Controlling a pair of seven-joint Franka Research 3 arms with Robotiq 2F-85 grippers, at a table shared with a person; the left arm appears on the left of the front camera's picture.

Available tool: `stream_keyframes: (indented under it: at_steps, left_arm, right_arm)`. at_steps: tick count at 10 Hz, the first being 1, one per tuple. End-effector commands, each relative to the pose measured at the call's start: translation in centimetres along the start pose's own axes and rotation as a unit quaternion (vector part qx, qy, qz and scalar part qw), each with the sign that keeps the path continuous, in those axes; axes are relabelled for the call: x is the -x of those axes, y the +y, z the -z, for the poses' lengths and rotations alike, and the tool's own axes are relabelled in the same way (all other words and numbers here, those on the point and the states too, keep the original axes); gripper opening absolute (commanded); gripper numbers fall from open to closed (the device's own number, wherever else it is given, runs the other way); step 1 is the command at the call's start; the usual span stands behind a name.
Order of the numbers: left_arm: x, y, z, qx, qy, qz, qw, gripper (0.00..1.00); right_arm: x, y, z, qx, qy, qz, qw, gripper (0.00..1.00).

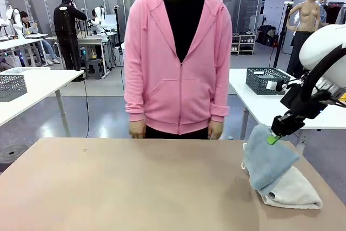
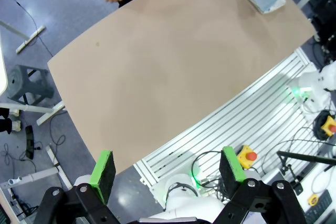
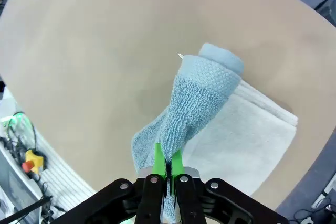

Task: Fold the towels and place them in the basket.
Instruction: Stack the folded Towel with hook on the right side of the table.

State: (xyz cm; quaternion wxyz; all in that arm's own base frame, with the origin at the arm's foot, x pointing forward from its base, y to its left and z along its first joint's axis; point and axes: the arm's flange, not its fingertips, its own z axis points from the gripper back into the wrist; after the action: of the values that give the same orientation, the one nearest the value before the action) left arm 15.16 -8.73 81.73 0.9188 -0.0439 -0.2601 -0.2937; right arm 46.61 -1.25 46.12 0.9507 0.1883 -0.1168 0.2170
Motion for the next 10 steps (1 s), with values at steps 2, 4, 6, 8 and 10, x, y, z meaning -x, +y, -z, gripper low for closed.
stream_keyframes:
  at_steps: [2,4,6,8,10]
  left_arm:
    - [0.0,0.0,-0.2,-0.002,-0.001,0.005,1.0,1.0]
    - [0.0,0.0,-0.2,-0.002,-0.001,0.005,1.0,1.0]
    - [0.0,0.0,-0.2,-0.002,-0.001,0.005,1.0,1.0]
    - [0.0,0.0,-0.2,-0.002,-0.001,0.005,1.0,1.0]
    - [0.0,0.0,-0.2,-0.002,-0.001,0.005,1.0,1.0]
  right_arm:
    - [0.4,-2.7,2.4,0.041,-0.004,0.018,0.999,0.05]
    - [1.8,-4.8,3.4,0.079,0.025,0.055,0.995,0.22]
    - [2.7,-5.4,3.4,0.118,0.06,0.071,0.989,0.66]
    - [3.2,-5.5,3.2,0.167,0.087,0.083,0.979,1.0]
    - [3.5,-5.3,3.2,0.168,0.081,0.085,0.979,1.0]
